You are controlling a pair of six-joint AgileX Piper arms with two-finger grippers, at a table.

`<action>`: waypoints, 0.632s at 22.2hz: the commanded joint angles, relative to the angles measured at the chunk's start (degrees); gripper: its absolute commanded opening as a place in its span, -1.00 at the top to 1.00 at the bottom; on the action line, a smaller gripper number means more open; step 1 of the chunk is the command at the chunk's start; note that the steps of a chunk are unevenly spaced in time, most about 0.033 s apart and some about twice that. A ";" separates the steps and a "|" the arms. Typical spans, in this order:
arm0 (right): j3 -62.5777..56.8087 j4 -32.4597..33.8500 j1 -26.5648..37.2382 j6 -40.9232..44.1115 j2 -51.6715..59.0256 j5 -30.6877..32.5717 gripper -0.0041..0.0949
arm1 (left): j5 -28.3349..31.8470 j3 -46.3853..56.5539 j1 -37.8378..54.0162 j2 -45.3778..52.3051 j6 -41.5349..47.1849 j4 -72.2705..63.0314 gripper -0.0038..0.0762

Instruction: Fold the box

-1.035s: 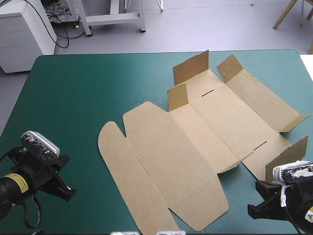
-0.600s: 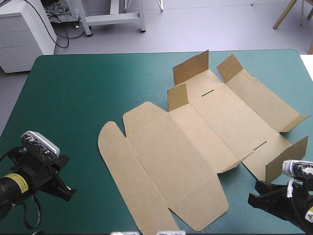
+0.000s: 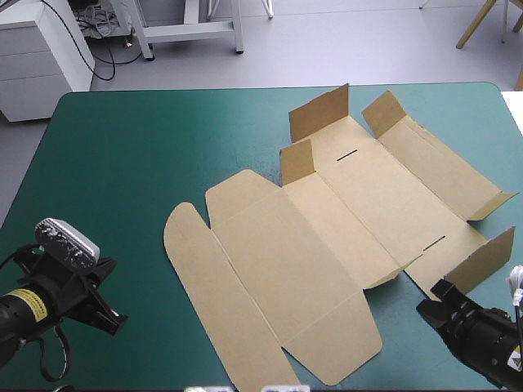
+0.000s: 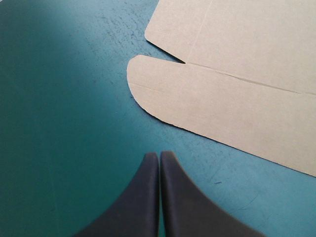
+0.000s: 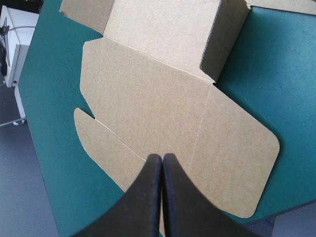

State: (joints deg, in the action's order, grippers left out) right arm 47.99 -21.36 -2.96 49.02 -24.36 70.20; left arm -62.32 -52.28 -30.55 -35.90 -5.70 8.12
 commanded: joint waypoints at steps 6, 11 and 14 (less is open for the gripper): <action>1.15 2.42 -0.23 5.26 -0.58 -5.52 0.59 | 3.75 -1.40 -0.02 -0.43 1.29 -0.28 0.93; 1.03 -5.00 -0.23 9.25 -0.58 -13.20 -0.19 | 3.65 -1.40 -0.02 -0.43 1.29 -0.28 0.93; 1.03 -4.99 -0.23 16.12 -0.58 -13.29 -0.40 | 3.65 -1.40 -0.02 -0.43 1.29 -0.28 0.93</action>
State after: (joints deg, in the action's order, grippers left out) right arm 47.88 -24.59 -2.96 60.14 -24.36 61.25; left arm -61.85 -52.28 -30.55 -35.90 -5.08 8.03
